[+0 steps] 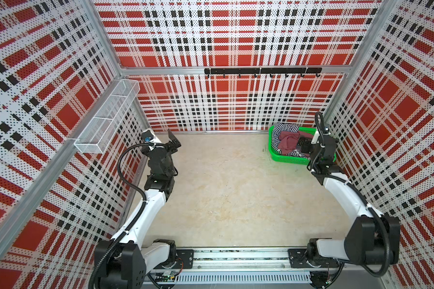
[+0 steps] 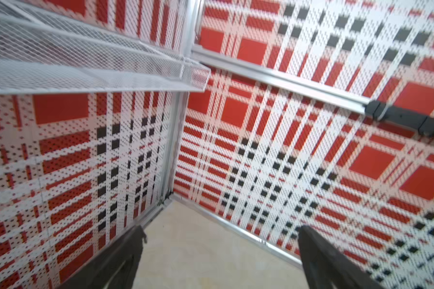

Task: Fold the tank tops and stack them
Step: 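Reach the right gripper into the green basket toward the pink tank top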

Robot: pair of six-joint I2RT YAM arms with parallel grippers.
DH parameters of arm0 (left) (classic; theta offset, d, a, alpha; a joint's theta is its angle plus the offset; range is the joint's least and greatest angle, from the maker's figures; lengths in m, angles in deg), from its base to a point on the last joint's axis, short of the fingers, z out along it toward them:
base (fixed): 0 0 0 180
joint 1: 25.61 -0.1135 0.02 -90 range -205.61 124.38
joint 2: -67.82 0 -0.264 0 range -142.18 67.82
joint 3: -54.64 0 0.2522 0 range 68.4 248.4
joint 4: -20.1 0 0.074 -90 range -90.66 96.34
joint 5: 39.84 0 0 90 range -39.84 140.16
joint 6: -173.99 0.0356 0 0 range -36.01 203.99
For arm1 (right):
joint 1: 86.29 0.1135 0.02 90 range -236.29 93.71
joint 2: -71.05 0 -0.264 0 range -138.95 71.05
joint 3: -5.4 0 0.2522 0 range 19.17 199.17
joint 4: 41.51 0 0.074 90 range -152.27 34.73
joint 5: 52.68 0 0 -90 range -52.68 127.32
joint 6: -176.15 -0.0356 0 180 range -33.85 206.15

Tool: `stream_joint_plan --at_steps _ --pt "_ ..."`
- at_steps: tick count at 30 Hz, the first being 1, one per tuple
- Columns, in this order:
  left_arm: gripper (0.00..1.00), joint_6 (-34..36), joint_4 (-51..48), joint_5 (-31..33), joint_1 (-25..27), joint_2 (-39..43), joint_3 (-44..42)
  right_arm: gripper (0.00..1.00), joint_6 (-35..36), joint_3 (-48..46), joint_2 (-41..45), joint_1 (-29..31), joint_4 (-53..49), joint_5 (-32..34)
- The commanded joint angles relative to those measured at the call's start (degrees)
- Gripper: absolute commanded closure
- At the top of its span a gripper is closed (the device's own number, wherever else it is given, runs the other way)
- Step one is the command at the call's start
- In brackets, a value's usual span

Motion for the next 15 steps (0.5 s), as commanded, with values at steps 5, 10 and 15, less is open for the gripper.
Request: stream_joint_plan --at_steps 5,10,15 --pt "0.00 2.9 -23.2 -9.4 1.1 -0.7 -1.7 0.00 -2.9 14.9 -19.5 -0.2 -16.0 -3.0" --pt "0.01 2.5 -20.0 -11.5 1.3 -0.1 -4.7 0.02 -5.4 25.2 -31.9 0.2 -15.4 -5.8" --pt "0.01 3.2 -20.7 -11.2 1.3 -0.5 -4.6 0.18 -7.4 33.9 -40.4 0.2 -16.3 -6.6"
